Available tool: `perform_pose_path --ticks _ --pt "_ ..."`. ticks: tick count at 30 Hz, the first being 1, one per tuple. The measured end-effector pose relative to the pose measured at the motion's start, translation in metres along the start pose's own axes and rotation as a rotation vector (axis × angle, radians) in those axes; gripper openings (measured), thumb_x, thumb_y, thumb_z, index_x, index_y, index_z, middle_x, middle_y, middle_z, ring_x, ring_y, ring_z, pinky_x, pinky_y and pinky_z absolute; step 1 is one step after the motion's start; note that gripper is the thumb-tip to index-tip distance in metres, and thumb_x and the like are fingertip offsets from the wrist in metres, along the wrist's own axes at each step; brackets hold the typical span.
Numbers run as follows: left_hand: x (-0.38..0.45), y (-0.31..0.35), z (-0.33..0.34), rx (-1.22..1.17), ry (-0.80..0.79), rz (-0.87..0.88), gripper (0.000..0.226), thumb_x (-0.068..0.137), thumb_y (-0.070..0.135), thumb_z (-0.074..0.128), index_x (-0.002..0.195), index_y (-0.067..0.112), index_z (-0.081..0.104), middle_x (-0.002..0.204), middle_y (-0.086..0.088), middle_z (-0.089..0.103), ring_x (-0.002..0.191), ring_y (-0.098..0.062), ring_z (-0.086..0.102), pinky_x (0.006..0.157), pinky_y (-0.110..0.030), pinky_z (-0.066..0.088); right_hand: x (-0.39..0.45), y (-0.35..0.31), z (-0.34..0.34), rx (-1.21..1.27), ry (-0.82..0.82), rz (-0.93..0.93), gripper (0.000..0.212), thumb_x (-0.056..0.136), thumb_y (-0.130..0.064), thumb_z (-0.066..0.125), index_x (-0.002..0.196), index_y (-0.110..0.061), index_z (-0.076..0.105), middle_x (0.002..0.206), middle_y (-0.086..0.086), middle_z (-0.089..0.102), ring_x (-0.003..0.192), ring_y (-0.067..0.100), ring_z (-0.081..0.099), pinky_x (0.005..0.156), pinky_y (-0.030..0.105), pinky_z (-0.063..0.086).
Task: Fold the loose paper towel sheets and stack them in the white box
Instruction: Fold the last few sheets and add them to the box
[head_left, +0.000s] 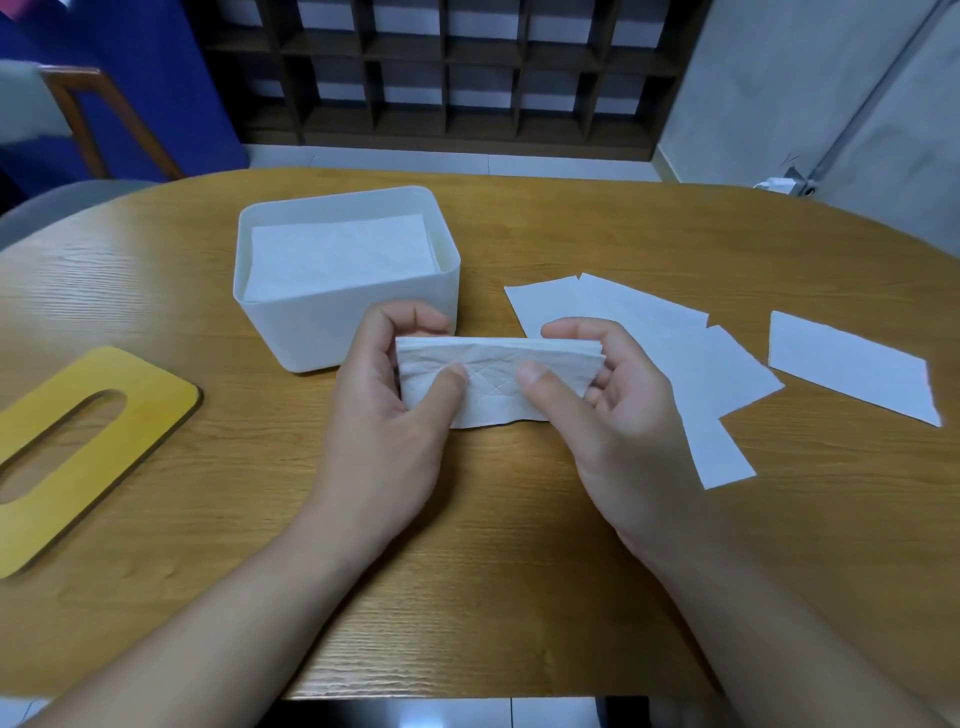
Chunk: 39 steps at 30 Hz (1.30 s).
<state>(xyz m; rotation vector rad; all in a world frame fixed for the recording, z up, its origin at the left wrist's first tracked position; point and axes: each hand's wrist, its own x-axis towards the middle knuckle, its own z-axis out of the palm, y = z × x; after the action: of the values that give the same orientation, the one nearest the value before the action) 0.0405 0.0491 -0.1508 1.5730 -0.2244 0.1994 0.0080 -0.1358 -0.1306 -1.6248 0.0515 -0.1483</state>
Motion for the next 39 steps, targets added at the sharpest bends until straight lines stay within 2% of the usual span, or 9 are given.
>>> perform_pose_path --ticks 3,9,12,16,22,25,30,34,39 --pt "0.002 0.0 -0.002 -0.053 0.049 -0.033 0.029 0.103 -0.004 0.067 0.123 0.016 0.059 0.102 0.002 0.068 0.091 -0.011 0.065 0.081 -0.03 0.055 0.001 0.004 0.0 0.01 -0.005 0.004 0.026 0.102 -0.018 0.077 0.127 -0.019 0.07 0.118 -0.006 0.083 0.113 0.012 0.079 0.099 0.037 0.063" --pt "0.0 0.001 -0.002 0.059 0.018 -0.089 0.04 0.109 0.006 0.064 0.141 0.022 0.048 0.114 -0.002 0.076 0.101 -0.015 0.074 0.088 -0.04 0.059 0.005 0.005 -0.008 -0.042 0.105 0.042 0.01 0.107 -0.017 0.07 0.115 -0.017 0.077 0.103 -0.008 0.085 0.079 0.01 0.078 0.063 0.022 0.06" --pt "-0.004 0.006 -0.002 0.195 -0.008 -0.063 0.045 0.109 0.012 0.063 0.145 0.031 0.041 0.101 -0.002 0.075 0.083 -0.018 0.073 0.078 -0.044 0.06 0.007 0.003 -0.01 0.008 0.151 0.077 0.011 0.108 -0.019 0.07 0.114 -0.02 0.079 0.104 -0.005 0.085 0.074 0.02 0.075 0.069 0.032 0.062" --pt "-0.011 0.021 -0.004 0.342 0.003 0.043 0.055 0.107 0.01 0.064 0.146 0.037 0.037 0.099 0.003 0.072 0.075 -0.021 0.075 0.069 -0.031 0.057 0.007 0.003 -0.013 0.03 0.172 0.084 0.01 0.106 -0.02 0.073 0.115 -0.018 0.077 0.104 -0.001 0.085 0.078 0.026 0.075 0.074 0.045 0.061" --pt "0.004 0.035 -0.019 0.494 0.001 0.16 0.029 0.107 0.012 0.062 0.125 0.032 0.053 0.094 0.007 0.063 0.08 -0.017 0.066 0.068 -0.034 0.046 0.002 -0.013 -0.006 0.13 0.175 -0.058 0.044 0.098 -0.004 0.079 0.134 -0.018 0.057 0.107 0.009 0.08 0.084 0.028 0.079 0.071 0.034 0.063" --pt "0.014 0.044 -0.03 0.541 0.055 0.232 0.016 0.109 0.011 0.061 0.117 0.025 0.063 0.086 0.014 0.056 0.079 -0.01 0.056 0.069 -0.024 0.036 0.009 -0.026 0.004 0.043 0.201 -0.166 0.033 0.098 0.002 0.077 0.121 -0.016 0.063 0.112 0.004 0.072 0.082 0.028 0.077 0.07 0.035 0.066" --pt "0.037 0.062 -0.058 0.581 0.205 0.357 0.015 0.111 0.012 0.059 0.118 0.02 0.069 0.112 0.009 0.067 0.098 -0.015 0.06 0.082 -0.026 0.042 0.04 -0.06 0.033 -0.044 0.133 -0.226 0.018 0.1 -0.004 0.078 0.115 -0.012 0.072 0.12 0.006 0.072 0.084 0.023 0.081 0.074 0.028 0.065" --pt "0.059 0.051 -0.085 0.657 0.339 0.304 0.013 0.112 0.022 0.057 0.114 0.028 0.068 0.11 0.015 0.067 0.104 -0.024 0.053 0.093 -0.041 0.042 0.082 -0.069 0.064 -0.267 0.053 -0.282 0.012 0.097 -0.014 0.082 0.105 -0.02 0.075 0.098 0.011 0.071 0.072 0.028 0.067 0.069 0.03 0.055" --pt "0.069 0.032 -0.098 0.777 0.369 0.128 0.012 0.11 0.031 0.058 0.103 0.036 0.067 0.102 0.017 0.066 0.108 -0.02 0.044 0.089 -0.033 0.021 0.11 -0.062 0.081 -0.569 -0.034 -0.327 0.008 0.095 -0.026 0.081 0.09 -0.026 0.074 0.08 0.003 0.069 0.072 0.021 0.061 0.073 0.045 0.057"
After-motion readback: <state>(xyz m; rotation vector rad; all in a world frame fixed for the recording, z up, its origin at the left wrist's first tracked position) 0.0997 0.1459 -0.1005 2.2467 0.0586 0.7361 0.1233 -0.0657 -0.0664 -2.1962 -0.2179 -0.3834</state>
